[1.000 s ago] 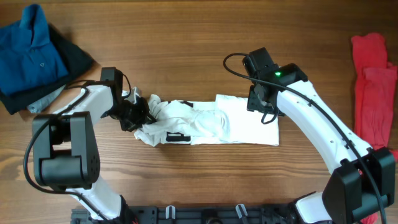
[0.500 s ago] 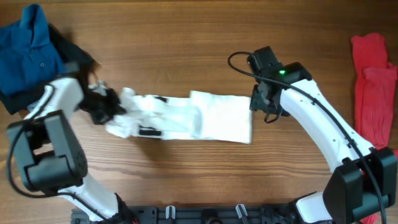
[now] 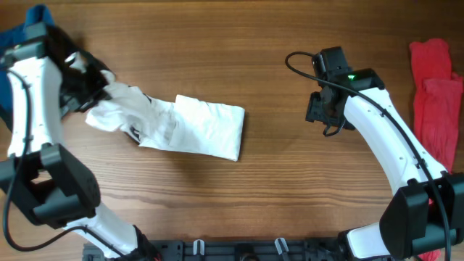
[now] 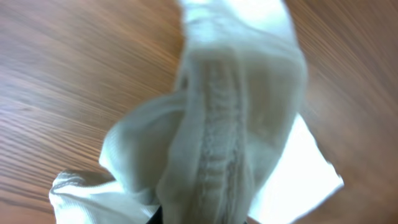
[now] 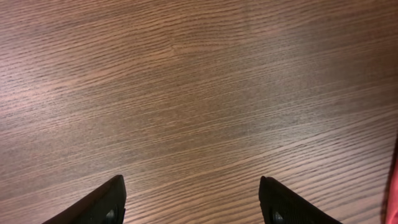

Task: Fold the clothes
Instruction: 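Fold the left end rightward onto the stack with the left gripper, then press and tuck the folded bundle with both grippers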

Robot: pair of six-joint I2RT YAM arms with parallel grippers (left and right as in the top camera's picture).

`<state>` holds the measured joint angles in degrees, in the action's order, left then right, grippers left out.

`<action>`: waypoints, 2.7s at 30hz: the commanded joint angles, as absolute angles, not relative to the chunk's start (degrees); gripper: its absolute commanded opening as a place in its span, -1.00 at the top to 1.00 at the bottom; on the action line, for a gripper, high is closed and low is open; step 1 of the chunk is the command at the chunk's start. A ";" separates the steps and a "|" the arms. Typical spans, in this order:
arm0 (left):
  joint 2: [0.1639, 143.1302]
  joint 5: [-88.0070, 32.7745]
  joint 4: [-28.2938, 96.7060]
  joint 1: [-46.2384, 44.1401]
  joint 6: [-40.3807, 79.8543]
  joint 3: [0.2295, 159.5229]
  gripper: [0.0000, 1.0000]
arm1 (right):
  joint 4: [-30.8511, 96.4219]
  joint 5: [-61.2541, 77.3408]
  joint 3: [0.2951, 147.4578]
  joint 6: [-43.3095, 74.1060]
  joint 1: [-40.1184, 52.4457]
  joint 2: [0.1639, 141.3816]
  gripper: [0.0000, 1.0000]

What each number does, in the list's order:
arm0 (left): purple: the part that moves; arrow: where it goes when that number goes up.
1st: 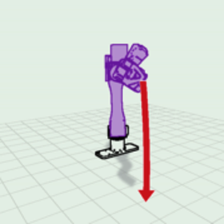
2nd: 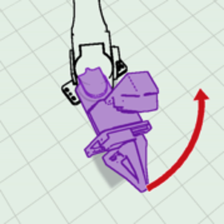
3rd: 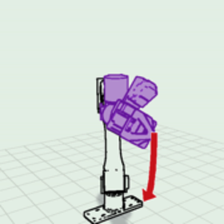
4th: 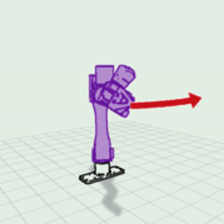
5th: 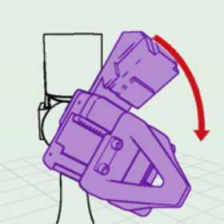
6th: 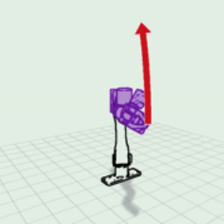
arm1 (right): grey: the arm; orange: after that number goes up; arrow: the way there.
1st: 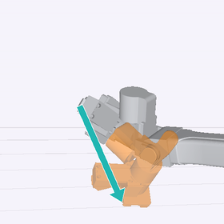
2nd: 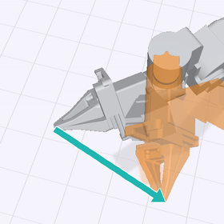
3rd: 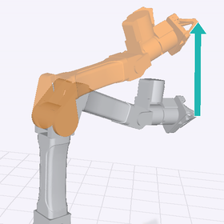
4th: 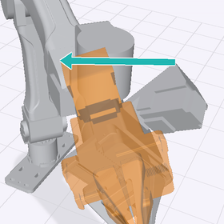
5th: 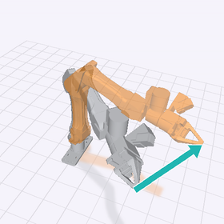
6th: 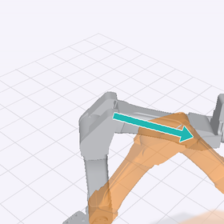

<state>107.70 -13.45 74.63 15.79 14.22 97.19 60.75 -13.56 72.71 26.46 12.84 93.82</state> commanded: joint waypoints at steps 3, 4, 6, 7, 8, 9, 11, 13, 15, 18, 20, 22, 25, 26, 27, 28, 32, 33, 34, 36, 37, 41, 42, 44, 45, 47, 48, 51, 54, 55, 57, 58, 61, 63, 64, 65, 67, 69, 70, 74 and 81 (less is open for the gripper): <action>105.75 -12.16 77.84 1.61 15.84 98.63 0.92 | 60.58 -13.41 73.49 25.19 12.78 93.54 -0.38; 105.75 -11.20 77.84 -0.19 16.16 98.61 0.92 | 60.58 -13.21 73.49 24.91 12.78 93.54 -0.38; 105.75 -7.01 77.84 -5.08 18.55 98.59 0.92 | 60.60 -12.34 73.49 23.92 12.78 93.54 -0.38; 105.75 -4.97 77.84 -7.42 19.27 98.59 0.92 | 60.69 -12.16 73.49 23.92 12.78 93.54 -0.38; 105.75 -3.03 77.82 -9.56 20.29 98.59 0.92 | 60.71 -12.12 73.49 23.92 12.78 93.54 -0.38; 105.75 -1.19 77.82 -12.14 20.95 98.59 0.92 | 60.73 -12.10 73.49 23.92 12.78 93.54 -0.38; 105.78 1.58 77.87 -16.12 22.55 98.59 0.92 | 60.77 -11.92 73.49 23.92 12.78 93.54 -0.38; 105.78 2.35 77.87 -18.65 23.59 98.59 0.92 | 60.99 -11.92 73.49 23.90 12.78 93.54 -0.38; 105.82 2.72 77.73 -21.50 24.75 98.59 0.92 | 61.14 -11.92 73.49 23.92 12.78 93.54 -0.38; 106.06 4.19 77.34 -24.16 25.96 98.59 0.92 | 61.19 -11.90 73.49 23.92 12.78 93.54 -0.38; 106.61 5.58 77.43 -25.32 26.44 98.59 0.92 | 61.52 -11.92 73.49 23.90 12.78 93.54 -0.38; 107.33 5.63 77.43 -25.93 26.46 98.59 0.92 | 62.04 -11.92 73.49 23.90 12.78 93.54 -0.38; 108.57 5.52 77.38 -26.44 27.64 98.59 0.92 | 62.43 -11.92 73.49 23.73 12.78 93.54 -0.38; 108.77 5.41 77.38 -26.50 27.81 98.59 0.92 | 62.46 -11.92 73.49 23.70 12.78 93.54 -0.38; 108.97 5.43 77.36 -26.57 27.92 98.59 0.92 | 62.50 -11.92 73.49 23.68 12.78 93.54 -0.38; 108.99 5.43 77.28 -26.68 27.92 98.59 0.92 | 62.59 -11.92 73.49 23.70 12.78 93.54 -0.38; 108.99 5.43 76.77 -26.98 27.94 98.59 0.90 | 62.65 -11.44 73.49 23.49 12.78 93.54 -0.38; 108.99 5.43 76.77 -27.03 27.94 98.59 0.88 | 62.65 -11.27 73.49 23.49 12.78 93.54 -0.38; 108.99 5.41 76.77 -27.03 27.94 98.59 0.86 | 62.65 -11.09 73.49 23.46 12.78 93.54 -0.37; 108.99 5.41 76.75 -27.16 27.94 98.59 0.87 | 62.63 -11.05 73.49 23.46 12.78 93.54 -0.38; 108.99 5.41 76.73 -27.18 27.94 98.59 0.87 | 62.63 -11.05 73.49 23.49 12.78 93.54 -0.38; 109.01 5.41 76.53 -27.55 27.94 98.59 0.85 | 62.72 -11.05 73.49 23.49 12.78 93.54 -0.37; 109.01 5.41 76.51 -27.55 27.94 98.59 0.85 | 62.74 -10.98 73.49 23.49 12.78 93.54 -0.38; 109.01 5.41 76.53 -27.55 27.94 98.59 0.83 | 62.70 -10.61 73.49 23.46 12.78 93.54 -0.38; 109.01 5.41 76.53 -27.53 27.92 98.59 0.82 | 62.70 -10.63 73.49 23.46 12.78 93.54 -0.38; 109.01 5.37 76.55 -27.55 27.92 98.59 0.74 | 62.74 -10.63 73.49 23.46 12.78 93.54 -0.38; 109.01 4.82 76.55 -27.55 27.92 98.59 0.60 | 62.81 -10.63 73.49 23.44 12.78 93.54 -0.38; 109.01 1.21 75.66 -27.53 27.20 98.59 -0.01 | 62.89 -10.63 73.49 23.29 12.78 93.54 -0.37; 108.99 -0.67 74.52 -27.53 25.30 98.61 -0.08 | 62.96 -10.61 73.49 23.33 12.78 93.54 -0.38; 108.97 -0.60 74.37 -27.51 25.28 98.70 -0.09 | 63.00 -10.41 73.49 23.31 12.78 93.54 -0.38; 108.75 -0.60 74.17 -27.46 24.99 98.76 -0.09 | 63.07 -10.17 73.49 23.31 12.78 93.54 -0.38; 108.53 -0.60 74.04 -27.42 24.08 98.87 -0.09 | 63.11 -9.91 73.49 23.29 12.78 93.54 -0.38; 107.33 0.51 73.97 -26.41 22.70 99.59 -0.09 | 62.35 -5.76 73.49 19.94 12.78 93.54 -0.38; 106.26 2.00 73.87 -25.02 22.72 99.79 -0.10 | 61.19 -0.47 73.49 15.14 12.78 93.54 -0.39; 105.60 2.90 73.69 -23.88 22.72 99.79 -0.11 | 60.40 3.90 73.49 11.66 12.80 93.54 -0.39; 105.12 3.57 73.49 -22.55 22.74 99.79 -0.11 | 59.81 7.38 73.49 9.52 12.82 93.54 -0.40; 104.77 3.95 73.06 -19.00 22.83 99.77 -0.11 | 57.95 17.43 73.49 5.74 13.13 93.54 -0.40; 104.92 3.92 72.55 -14.48 23.73 99.50 -0.11 | 55.00 28.40 73.49 4.25 14.41 93.54 -0.38; 105.01 3.92 72.23 -13.06 24.51 99.24 -0.11 | 53.87 30.98 73.49 4.40 15.05 93.54 -0.38; 106.02 -0.54 70.13 -6.20 25.98 97.34 -0.06 | 46.74 37.17 73.49 8.29 20.32 93.54 -0.39; 109.67 -2.57 68.53 -2.00 24.29 91.79 0.01 | 33.43 37.19 73.49 19.00 31.77 95.81 -0.45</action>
<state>107.13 -0.49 69.41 -2.37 24.97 95.07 37.30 33.36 72.77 12.78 27.29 93.86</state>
